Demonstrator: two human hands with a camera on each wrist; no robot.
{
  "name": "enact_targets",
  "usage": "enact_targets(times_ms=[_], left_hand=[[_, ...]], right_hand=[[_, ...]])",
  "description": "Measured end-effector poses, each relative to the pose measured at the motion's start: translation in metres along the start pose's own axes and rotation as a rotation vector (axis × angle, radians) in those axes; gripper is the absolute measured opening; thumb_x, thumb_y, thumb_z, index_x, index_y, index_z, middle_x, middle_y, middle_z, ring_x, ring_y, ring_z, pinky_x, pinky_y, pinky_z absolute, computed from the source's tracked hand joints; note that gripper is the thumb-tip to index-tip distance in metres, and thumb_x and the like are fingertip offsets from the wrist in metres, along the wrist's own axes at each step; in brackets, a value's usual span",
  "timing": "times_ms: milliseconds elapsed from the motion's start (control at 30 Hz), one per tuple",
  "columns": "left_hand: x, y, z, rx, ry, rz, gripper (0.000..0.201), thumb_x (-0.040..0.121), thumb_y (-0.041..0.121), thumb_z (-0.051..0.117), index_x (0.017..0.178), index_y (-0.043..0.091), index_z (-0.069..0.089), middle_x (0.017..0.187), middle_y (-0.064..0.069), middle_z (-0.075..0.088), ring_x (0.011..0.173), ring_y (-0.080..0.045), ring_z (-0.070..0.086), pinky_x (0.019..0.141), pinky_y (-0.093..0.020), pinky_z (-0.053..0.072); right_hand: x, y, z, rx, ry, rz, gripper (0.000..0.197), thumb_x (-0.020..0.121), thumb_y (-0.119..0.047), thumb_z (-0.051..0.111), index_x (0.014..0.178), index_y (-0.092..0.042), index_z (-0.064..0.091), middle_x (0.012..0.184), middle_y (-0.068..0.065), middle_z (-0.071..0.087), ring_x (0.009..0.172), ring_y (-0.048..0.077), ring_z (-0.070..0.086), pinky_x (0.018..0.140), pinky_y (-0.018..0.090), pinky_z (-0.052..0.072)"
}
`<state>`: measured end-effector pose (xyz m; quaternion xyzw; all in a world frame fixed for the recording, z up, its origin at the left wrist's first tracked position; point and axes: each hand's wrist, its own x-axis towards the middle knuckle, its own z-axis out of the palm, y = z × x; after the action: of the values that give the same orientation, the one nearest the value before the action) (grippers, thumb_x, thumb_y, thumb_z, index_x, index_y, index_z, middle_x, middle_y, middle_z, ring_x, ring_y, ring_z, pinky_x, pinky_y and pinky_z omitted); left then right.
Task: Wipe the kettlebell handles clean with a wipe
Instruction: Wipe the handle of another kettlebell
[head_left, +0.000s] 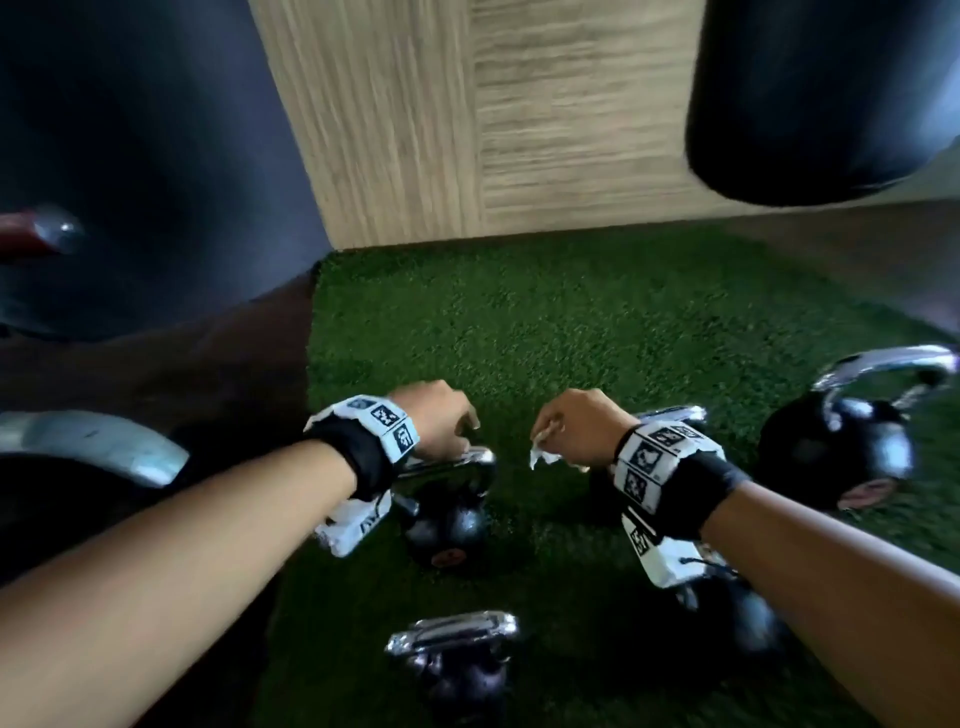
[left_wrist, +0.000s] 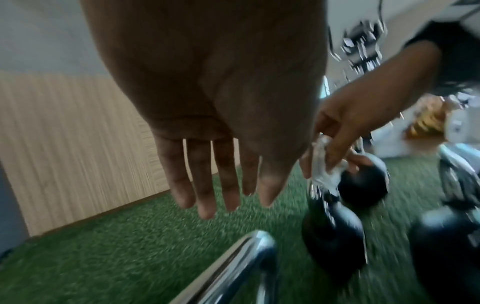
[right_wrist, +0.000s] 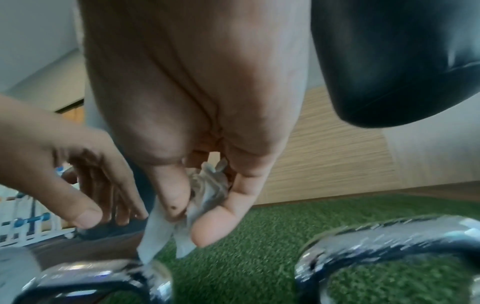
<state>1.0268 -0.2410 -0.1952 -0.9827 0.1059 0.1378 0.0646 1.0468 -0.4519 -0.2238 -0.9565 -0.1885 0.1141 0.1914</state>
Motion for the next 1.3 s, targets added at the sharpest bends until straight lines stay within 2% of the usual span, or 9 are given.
enact_targets(times_ms=[200, 333, 467, 600, 700, 867, 1100, 1200, 1300], left_hand=[[0.041, 0.046, 0.025, -0.452, 0.163, -0.125, 0.030, 0.088, 0.016, 0.066, 0.116, 0.025, 0.075, 0.119, -0.001, 0.075, 0.114, -0.022, 0.068, 0.097, -0.029, 0.053], [0.068, 0.077, 0.053, -0.498, 0.046, -0.094, 0.033, 0.084, 0.019, 0.077, 0.116, 0.012, 0.075, 0.122, -0.009, 0.073, 0.115, -0.027, 0.068, 0.099, -0.036, 0.055], [0.089, 0.102, 0.061, -0.502, -0.024, -0.060, 0.034, 0.075, 0.029, 0.086, 0.101, 0.011, 0.076, 0.111, -0.011, 0.076, 0.097, -0.026, 0.070, 0.079, -0.031, 0.056], [0.094, 0.123, 0.066, -0.554, -0.013, -0.086, 0.041, 0.070, 0.037, 0.087, 0.099, 0.011, 0.076, 0.107, -0.011, 0.076, 0.080, -0.024, 0.062, 0.071, -0.029, 0.048], [0.096, 0.133, 0.071, -0.549, -0.014, -0.140, 0.042, 0.072, 0.035, 0.086, 0.105, 0.011, 0.076, 0.110, -0.012, 0.075, 0.094, -0.026, 0.070, 0.073, -0.029, 0.050], [0.114, 0.130, 0.087, -0.627, -0.113, -0.257, 0.037, 0.072, 0.036, 0.085, 0.062, 0.015, 0.057, 0.069, -0.004, 0.063, 0.075, -0.024, 0.064, 0.069, -0.029, 0.048], [0.122, 0.145, 0.108, -0.533, -0.202, -0.364, 0.022, 0.086, 0.025, 0.076, 0.096, 0.006, 0.070, 0.107, -0.014, 0.072, 0.098, -0.027, 0.072, 0.085, -0.034, 0.059], [0.123, 0.148, 0.102, -0.495, -0.154, -0.425, 0.028, 0.084, 0.026, 0.079, 0.073, 0.010, 0.060, 0.094, -0.013, 0.073, 0.092, -0.027, 0.073, 0.086, -0.035, 0.060], [0.125, 0.152, 0.101, -0.453, -0.147, -0.477, 0.023, 0.076, 0.024, 0.077, 0.065, 0.014, 0.059, 0.077, -0.009, 0.067, 0.088, -0.027, 0.072, 0.085, -0.032, 0.058]], right_hand=[[-0.053, 0.036, -0.029, 0.037, 0.134, 0.142, 0.011, 0.084, -0.035, 0.066, 0.083, -0.031, 0.076, 0.087, -0.004, 0.075, 0.083, 0.011, 0.067, 0.069, 0.020, 0.048], [-0.082, 0.058, -0.034, 0.133, 0.254, 0.214, 0.023, 0.086, -0.049, 0.070, 0.079, -0.028, 0.076, 0.063, -0.008, 0.071, 0.057, 0.001, 0.062, 0.062, 0.022, 0.051], [-0.101, 0.078, -0.055, 0.030, 0.310, 0.226, 0.017, 0.095, -0.026, 0.066, 0.094, -0.015, 0.079, 0.087, 0.014, 0.077, 0.062, 0.015, 0.063, 0.062, 0.023, 0.052], [-0.117, 0.086, -0.079, -0.140, 0.350, 0.255, 0.034, 0.087, -0.018, 0.075, 0.120, -0.017, 0.070, 0.111, 0.007, 0.072, 0.097, 0.024, 0.067, 0.083, 0.026, 0.048], [-0.119, 0.090, -0.097, -0.211, 0.335, 0.247, 0.038, 0.081, -0.020, 0.081, 0.117, -0.017, 0.069, 0.111, 0.005, 0.071, 0.102, 0.024, 0.065, 0.084, 0.025, 0.044], [-0.116, 0.108, -0.103, -0.290, 0.328, 0.100, 0.032, 0.078, -0.024, 0.084, 0.109, -0.018, 0.077, 0.103, 0.002, 0.073, 0.092, 0.010, 0.057, 0.075, 0.016, 0.030], [-0.085, 0.169, -0.094, -0.108, 0.435, -0.042, 0.036, 0.077, -0.015, 0.083, 0.112, -0.017, 0.075, 0.104, -0.001, 0.070, 0.093, 0.009, 0.058, 0.078, 0.015, 0.038], [-0.072, 0.190, -0.098, -0.055, 0.363, -0.075, 0.028, 0.077, -0.018, 0.083, 0.105, -0.022, 0.078, 0.098, -0.005, 0.072, 0.090, 0.008, 0.063, 0.079, 0.022, 0.048], [-0.056, 0.202, -0.106, -0.137, 0.287, -0.161, 0.024, 0.080, -0.025, 0.083, 0.103, -0.025, 0.079, 0.092, -0.014, 0.065, 0.090, 0.004, 0.057, 0.080, 0.019, 0.037]])
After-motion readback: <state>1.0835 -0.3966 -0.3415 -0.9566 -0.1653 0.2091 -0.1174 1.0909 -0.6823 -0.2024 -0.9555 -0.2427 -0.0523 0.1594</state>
